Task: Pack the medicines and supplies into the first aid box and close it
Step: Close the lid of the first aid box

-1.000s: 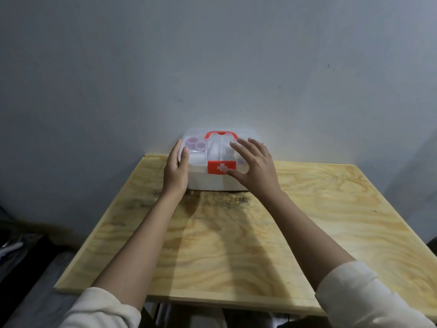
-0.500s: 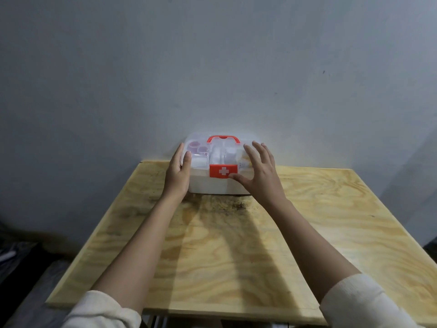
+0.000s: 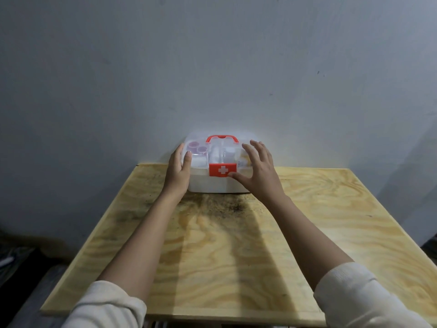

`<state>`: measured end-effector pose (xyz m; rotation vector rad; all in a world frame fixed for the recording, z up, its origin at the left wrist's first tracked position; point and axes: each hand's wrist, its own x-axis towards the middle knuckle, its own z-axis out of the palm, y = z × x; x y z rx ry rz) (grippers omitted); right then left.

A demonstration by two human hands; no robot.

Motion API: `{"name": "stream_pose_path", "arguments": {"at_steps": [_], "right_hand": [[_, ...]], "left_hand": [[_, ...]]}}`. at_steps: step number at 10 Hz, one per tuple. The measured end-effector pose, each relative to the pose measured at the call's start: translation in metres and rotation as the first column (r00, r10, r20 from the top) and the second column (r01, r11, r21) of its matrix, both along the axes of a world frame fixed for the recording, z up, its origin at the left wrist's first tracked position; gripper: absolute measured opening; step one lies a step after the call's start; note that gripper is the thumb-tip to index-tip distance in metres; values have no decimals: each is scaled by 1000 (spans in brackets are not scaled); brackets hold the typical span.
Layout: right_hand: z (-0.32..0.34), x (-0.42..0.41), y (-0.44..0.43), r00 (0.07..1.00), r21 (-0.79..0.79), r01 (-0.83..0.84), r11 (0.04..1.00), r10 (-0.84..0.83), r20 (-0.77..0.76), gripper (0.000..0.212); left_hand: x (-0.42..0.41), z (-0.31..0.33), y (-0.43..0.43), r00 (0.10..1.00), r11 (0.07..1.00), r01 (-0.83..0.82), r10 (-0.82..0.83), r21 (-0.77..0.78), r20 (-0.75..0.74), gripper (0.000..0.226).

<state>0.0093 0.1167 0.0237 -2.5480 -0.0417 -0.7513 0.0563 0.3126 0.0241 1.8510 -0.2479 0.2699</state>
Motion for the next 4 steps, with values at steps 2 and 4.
{"name": "stream_pose_path", "arguments": {"at_steps": [2,4], "right_hand": [[5,-4,2,999,-34,20,999,-22,-42,79],[10,-16,9,992,-57,34,998,-41,-121,77]], "left_hand": [[0,4,1,998,992,-67,64,111,27,47],[-4,2,0,989,976,-125,109,176,98,51]]}}
